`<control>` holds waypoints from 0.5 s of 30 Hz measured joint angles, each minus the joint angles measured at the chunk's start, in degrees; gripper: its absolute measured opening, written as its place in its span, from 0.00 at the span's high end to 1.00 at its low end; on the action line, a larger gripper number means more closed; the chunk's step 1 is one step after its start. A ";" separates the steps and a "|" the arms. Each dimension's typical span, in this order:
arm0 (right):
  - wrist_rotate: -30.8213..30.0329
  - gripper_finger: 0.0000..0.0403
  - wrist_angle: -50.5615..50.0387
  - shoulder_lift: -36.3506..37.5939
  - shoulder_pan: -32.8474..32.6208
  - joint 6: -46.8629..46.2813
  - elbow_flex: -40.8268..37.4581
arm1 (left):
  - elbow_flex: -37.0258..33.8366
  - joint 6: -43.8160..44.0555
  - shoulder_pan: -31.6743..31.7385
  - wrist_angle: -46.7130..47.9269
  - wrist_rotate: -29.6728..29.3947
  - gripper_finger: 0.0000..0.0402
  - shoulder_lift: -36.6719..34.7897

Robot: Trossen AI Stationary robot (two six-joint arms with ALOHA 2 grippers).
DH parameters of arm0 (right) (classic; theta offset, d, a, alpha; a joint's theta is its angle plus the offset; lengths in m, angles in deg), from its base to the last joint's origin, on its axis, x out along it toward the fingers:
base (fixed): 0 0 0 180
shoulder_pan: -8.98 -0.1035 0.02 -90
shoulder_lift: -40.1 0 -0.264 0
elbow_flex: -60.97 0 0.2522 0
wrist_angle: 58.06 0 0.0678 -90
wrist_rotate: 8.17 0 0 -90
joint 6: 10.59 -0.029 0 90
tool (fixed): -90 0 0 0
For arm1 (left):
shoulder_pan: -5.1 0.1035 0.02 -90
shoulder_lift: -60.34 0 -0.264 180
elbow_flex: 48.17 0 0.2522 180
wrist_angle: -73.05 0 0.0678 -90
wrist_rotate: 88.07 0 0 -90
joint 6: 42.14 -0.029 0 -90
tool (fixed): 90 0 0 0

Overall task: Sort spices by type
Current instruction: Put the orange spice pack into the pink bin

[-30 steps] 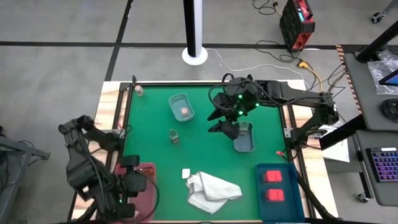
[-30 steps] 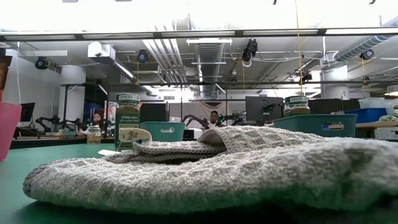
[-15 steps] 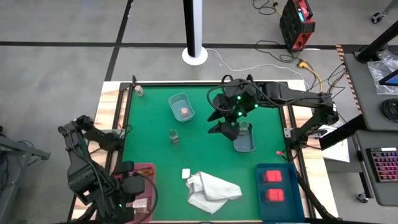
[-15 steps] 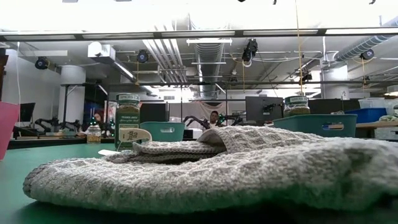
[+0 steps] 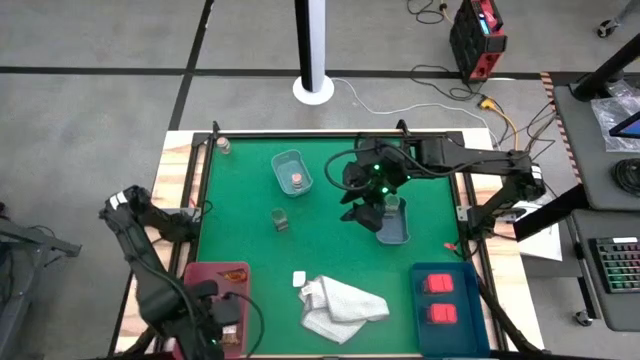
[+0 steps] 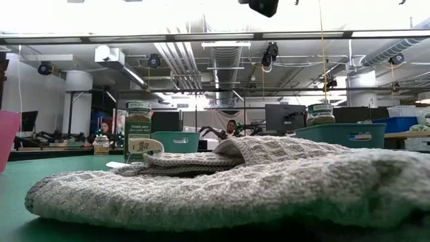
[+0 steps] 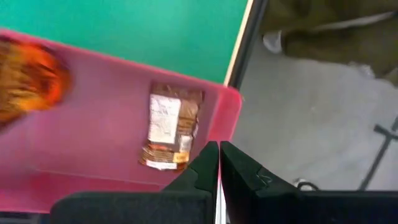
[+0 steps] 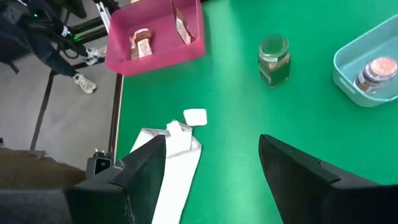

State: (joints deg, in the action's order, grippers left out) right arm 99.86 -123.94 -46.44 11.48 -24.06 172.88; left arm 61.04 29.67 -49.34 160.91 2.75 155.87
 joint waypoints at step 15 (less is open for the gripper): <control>0.00 0.36 0.31 0.61 -0.12 -2.59 -1.03 | -25.14 4.06 0.13 -19.61 4.51 1.00 0.01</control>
State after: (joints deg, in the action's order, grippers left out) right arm 99.86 -123.63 -45.84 11.37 -26.65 171.85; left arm 35.90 33.73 -49.21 141.31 7.26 155.88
